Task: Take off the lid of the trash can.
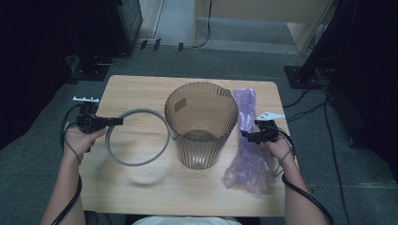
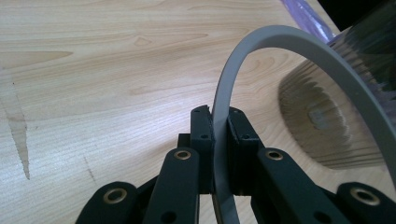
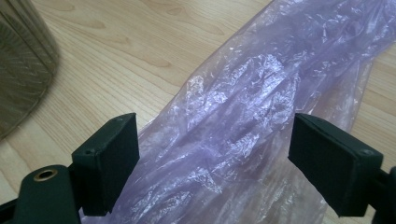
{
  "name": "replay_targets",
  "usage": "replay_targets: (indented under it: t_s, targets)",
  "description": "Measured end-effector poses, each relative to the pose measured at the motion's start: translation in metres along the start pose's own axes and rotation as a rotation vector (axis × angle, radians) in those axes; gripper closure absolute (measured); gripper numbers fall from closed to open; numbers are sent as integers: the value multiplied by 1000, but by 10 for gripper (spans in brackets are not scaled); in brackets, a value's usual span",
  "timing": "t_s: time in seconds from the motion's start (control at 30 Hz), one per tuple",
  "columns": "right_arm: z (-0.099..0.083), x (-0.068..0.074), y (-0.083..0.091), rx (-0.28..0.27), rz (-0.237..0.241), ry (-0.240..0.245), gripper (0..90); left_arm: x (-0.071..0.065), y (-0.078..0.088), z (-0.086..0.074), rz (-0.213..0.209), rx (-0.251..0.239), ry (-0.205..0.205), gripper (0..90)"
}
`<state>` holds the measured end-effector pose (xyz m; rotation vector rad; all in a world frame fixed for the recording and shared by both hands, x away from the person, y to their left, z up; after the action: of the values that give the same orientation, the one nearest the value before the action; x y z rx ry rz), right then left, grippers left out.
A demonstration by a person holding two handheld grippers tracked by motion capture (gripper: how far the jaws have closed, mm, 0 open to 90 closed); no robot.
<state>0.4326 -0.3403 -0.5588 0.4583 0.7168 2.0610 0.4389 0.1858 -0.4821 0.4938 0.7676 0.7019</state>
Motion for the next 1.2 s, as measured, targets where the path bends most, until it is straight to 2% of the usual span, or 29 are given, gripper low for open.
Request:
replay_targets:
  t_s: [0.2, 0.37, 0.47, 0.63, 0.87, 1.07, 1.2]
  targets:
    - [-5, 0, -4, 21, -8, 15, 161, 7, -7, -4, 6, 5, 8, 832]
    - [-9, 6, -9, 39, 12, 43, 161, 14, -15, -10, 15, 16, 19, 832]
    - [-11, 7, -11, 43, 9, 37, 162, 17, -19, -11, 18, 23, 28, 832]
    - [-14, 6, -13, 39, 8, 30, 160, 22, -28, -11, 28, 32, 20, 832]
    - [-14, 7, -13, 39, 10, 39, 160, 28, -37, -14, 43, 37, 28, 832]
    - [-14, 7, -13, 40, 8, 39, 160, 31, -48, -16, 64, 56, 2, 832]
    - [-14, 7, -13, 38, 7, 37, 171, 39, -53, -21, 80, 65, 7, 832]
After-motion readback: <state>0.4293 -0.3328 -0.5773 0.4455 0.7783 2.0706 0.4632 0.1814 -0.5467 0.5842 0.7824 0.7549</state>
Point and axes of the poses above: each handheld gripper's, and its own axes: y roughly backward along the jaws, z roughly out of its top, x roughly to its left, the point moved 8 cm from there along -y, roughly forward along the jaws
